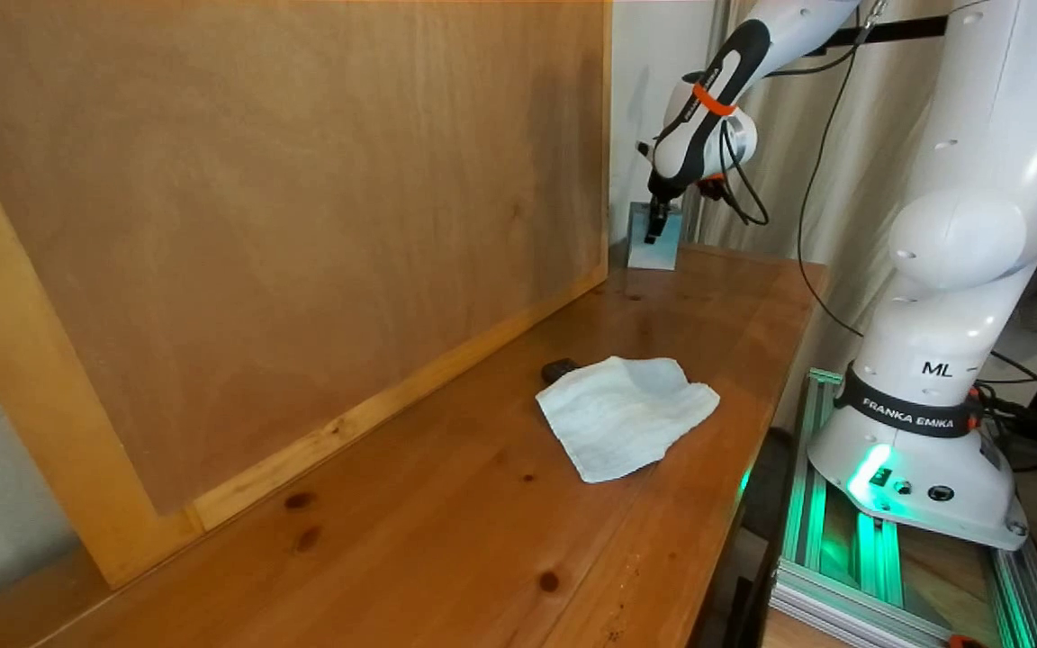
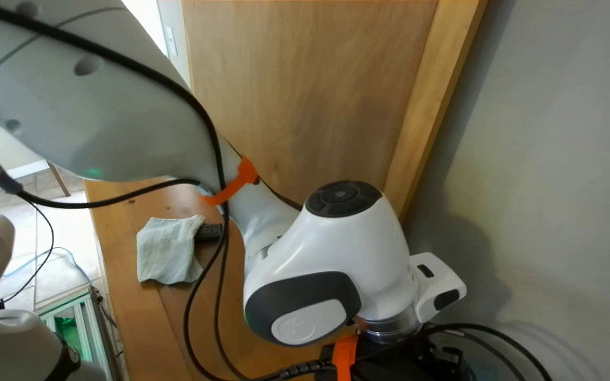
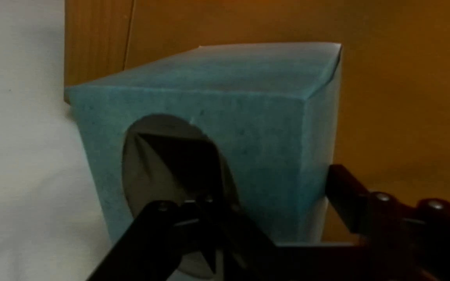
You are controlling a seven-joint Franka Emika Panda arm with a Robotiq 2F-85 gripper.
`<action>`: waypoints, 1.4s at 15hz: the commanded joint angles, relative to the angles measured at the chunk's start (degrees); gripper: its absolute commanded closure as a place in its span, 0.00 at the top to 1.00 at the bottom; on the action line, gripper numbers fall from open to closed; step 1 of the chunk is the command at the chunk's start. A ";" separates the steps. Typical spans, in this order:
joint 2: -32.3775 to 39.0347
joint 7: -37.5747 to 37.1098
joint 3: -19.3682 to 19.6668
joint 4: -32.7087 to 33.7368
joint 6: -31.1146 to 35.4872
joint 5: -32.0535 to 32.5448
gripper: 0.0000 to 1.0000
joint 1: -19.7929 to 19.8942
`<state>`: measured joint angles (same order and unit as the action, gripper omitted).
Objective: Move the blue box and place it next to the white cloth
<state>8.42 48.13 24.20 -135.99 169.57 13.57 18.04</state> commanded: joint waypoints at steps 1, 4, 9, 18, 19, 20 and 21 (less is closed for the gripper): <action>0.32 -3.26 -0.83 2.61 -9.32 1.23 0.38 1.99; -1.71 -6.39 -0.69 4.30 -20.54 1.81 0.17 2.18; -8.75 -6.83 -2.39 4.52 -41.51 -2.36 0.00 1.85; -19.18 -4.15 -1.14 4.25 -74.81 -14.49 0.02 1.40; -19.55 -3.68 -0.66 4.09 -77.21 -16.41 0.02 1.44; -17.71 -5.44 -1.45 4.96 -73.60 -12.97 0.09 1.09; -18.26 -4.97 -1.16 4.89 -75.50 -14.13 0.09 1.10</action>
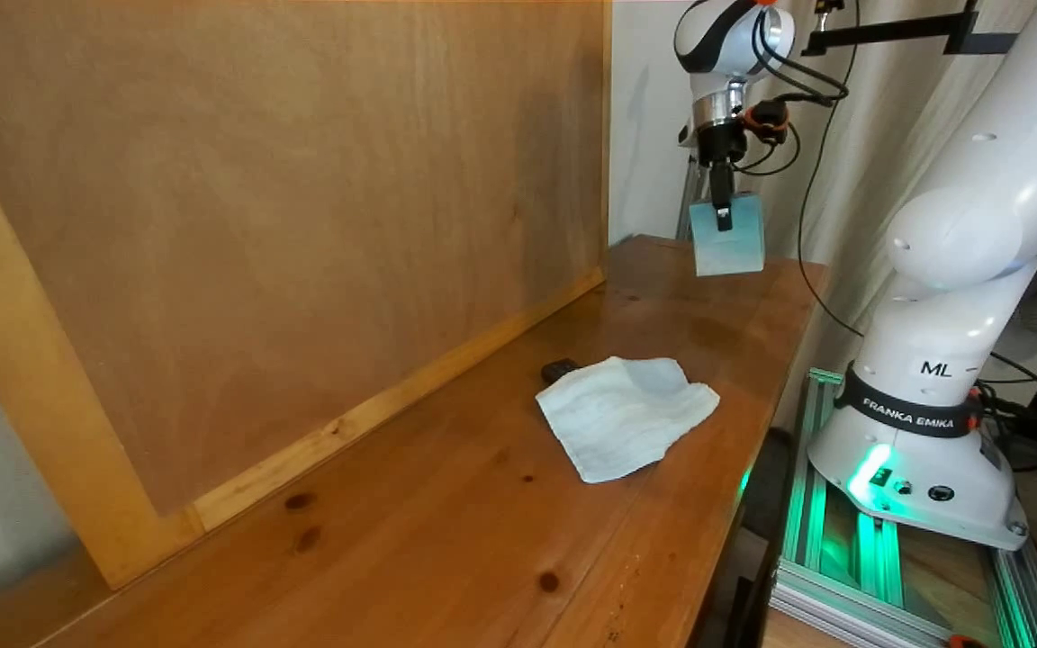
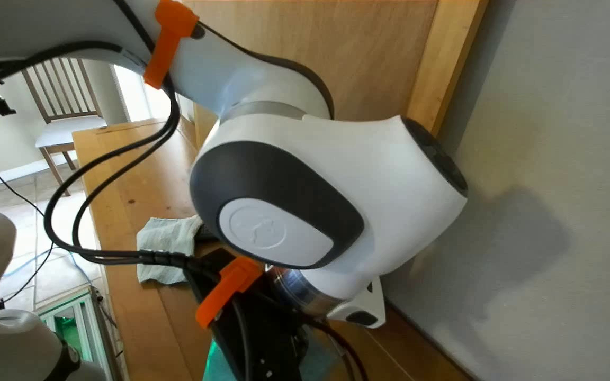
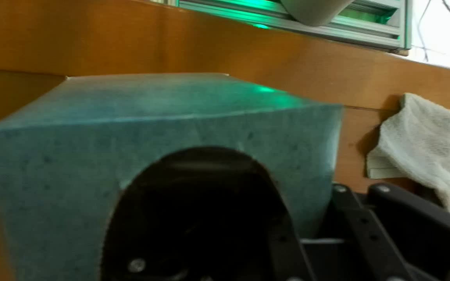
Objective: Move the blue box and place it next to the white cloth
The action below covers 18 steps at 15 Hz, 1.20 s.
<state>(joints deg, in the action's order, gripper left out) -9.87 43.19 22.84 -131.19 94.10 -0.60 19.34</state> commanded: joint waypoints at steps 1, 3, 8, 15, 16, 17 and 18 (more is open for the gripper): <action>-0.27 0.18 0.40 -0.03 -0.68 -0.46 0.09 -0.18; -0.36 0.34 0.55 -0.26 -0.82 -0.70 0.09 -0.16; -2.69 0.06 -1.75 -4.97 0.80 -0.23 0.02 -2.05; -14.69 -0.84 -5.79 -20.94 4.61 -5.83 0.02 -6.31; -17.68 -1.16 -5.63 -23.12 5.18 -6.85 0.02 -6.21; -20.47 -1.53 -5.66 -25.13 5.93 -7.40 0.02 -6.15; -23.38 -1.91 -5.92 -26.81 6.73 -8.01 0.02 -6.25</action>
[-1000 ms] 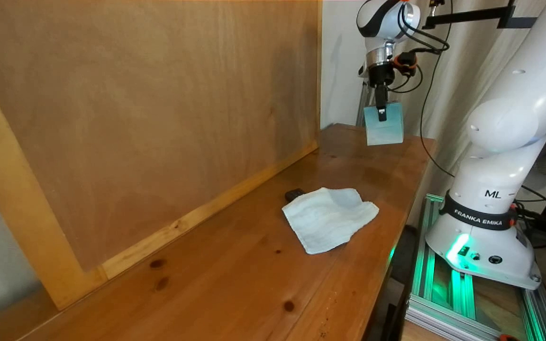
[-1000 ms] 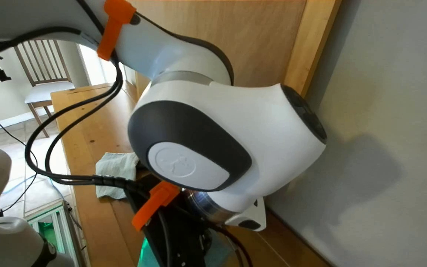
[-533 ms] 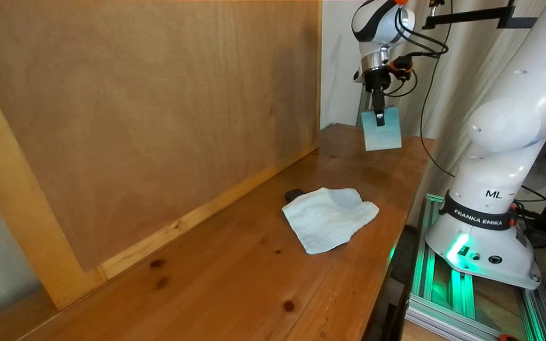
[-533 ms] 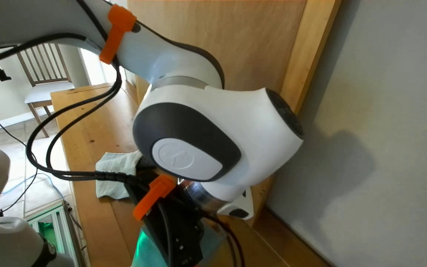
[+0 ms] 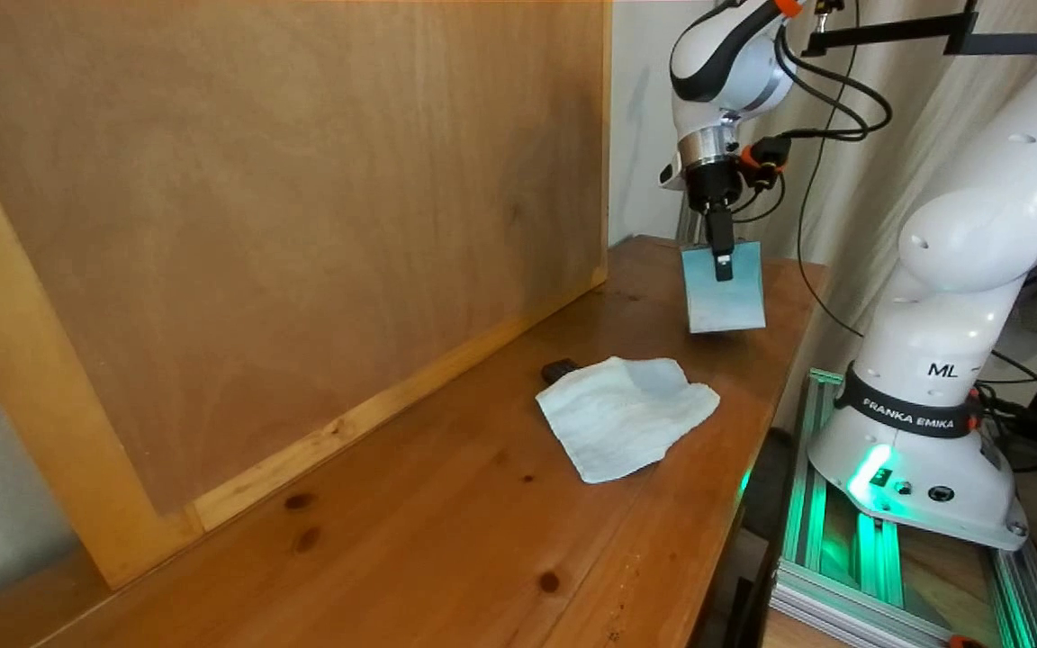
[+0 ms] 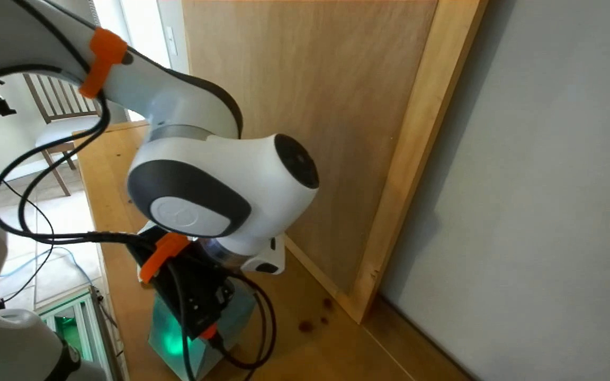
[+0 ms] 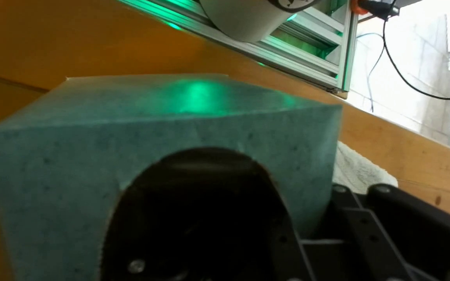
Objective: Move the blue box and place it next to the white cloth
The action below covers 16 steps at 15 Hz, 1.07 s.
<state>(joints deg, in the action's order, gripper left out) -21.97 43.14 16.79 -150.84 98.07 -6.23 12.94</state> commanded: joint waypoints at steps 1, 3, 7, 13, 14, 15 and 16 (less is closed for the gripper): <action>-13.98 -2.29 -0.11 -8.49 3.12 -3.00 0.02 -0.02; -19.71 -3.75 -1.00 -10.98 3.06 -4.92 0.02 -0.46; -23.10 -11.20 -4.99 -6.79 3.65 -7.92 0.02 -4.92; -20.90 -30.29 -15.84 -6.42 11.92 -8.52 0.02 -13.14; -19.56 -32.88 -17.10 -6.47 13.38 -8.75 0.02 -14.34; -18.53 -34.90 -18.17 -6.53 14.34 -8.81 0.02 -15.41; -17.48 -36.19 -18.77 -6.58 15.15 -9.09 0.02 -16.53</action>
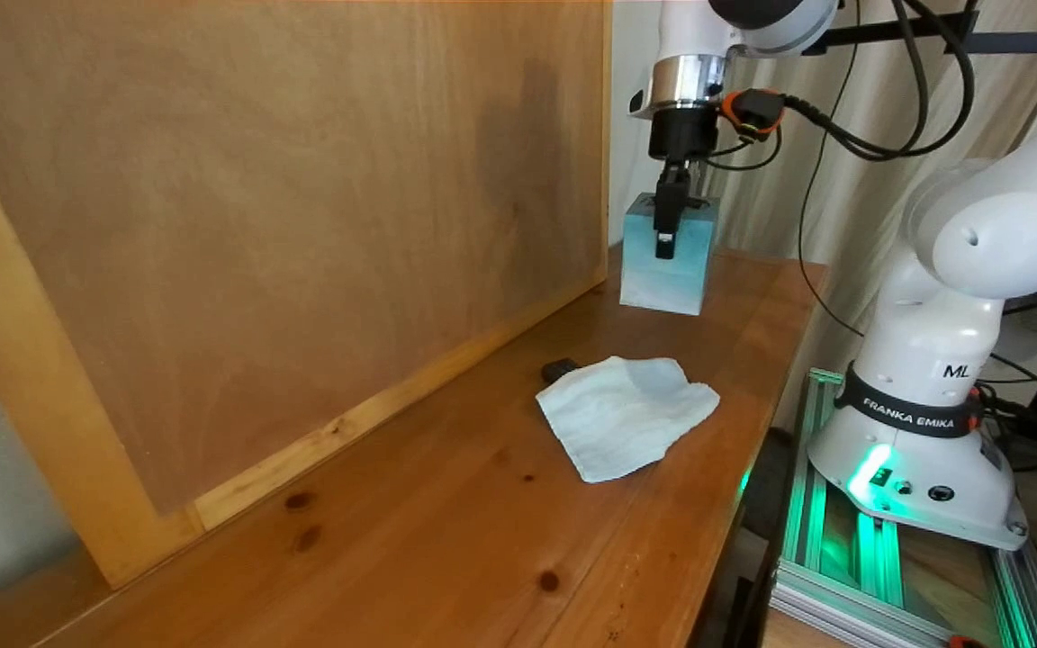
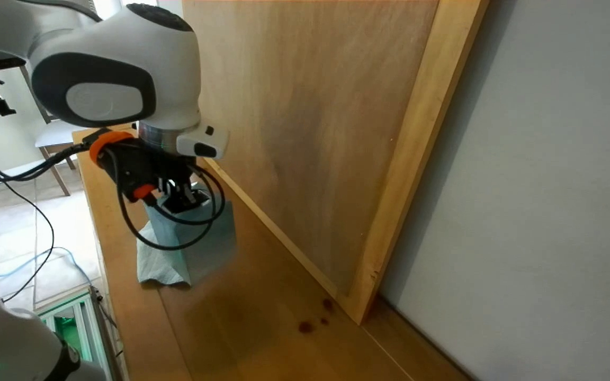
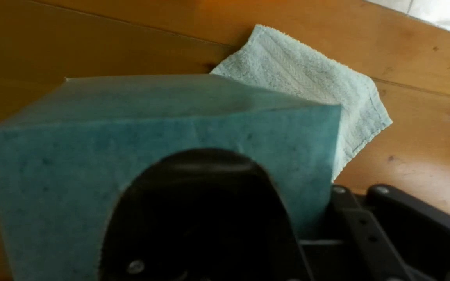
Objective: Move the blue box and place it next to the white cloth
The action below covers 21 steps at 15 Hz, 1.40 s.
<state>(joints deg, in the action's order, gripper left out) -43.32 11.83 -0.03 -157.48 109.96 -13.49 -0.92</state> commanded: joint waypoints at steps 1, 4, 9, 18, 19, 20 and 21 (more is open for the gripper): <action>4.96 -5.47 -2.00 0.61 3.36 -2.54 0.02 -3.94; 7.02 -5.05 -2.34 0.92 7.49 -3.14 0.02 -6.20; 11.45 0.73 0.52 0.61 16.04 -3.02 0.02 -7.97; 18.98 10.42 2.81 1.92 18.88 -1.70 0.02 -8.73; 19.40 11.21 2.74 2.01 18.79 -1.49 0.03 -8.75; 19.64 11.99 2.80 2.21 18.46 -1.54 0.34 -8.79; 19.82 12.28 2.70 2.46 18.03 -1.29 0.36 -8.64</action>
<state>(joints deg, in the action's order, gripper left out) -25.67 21.99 1.81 -156.92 128.30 -15.19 -8.80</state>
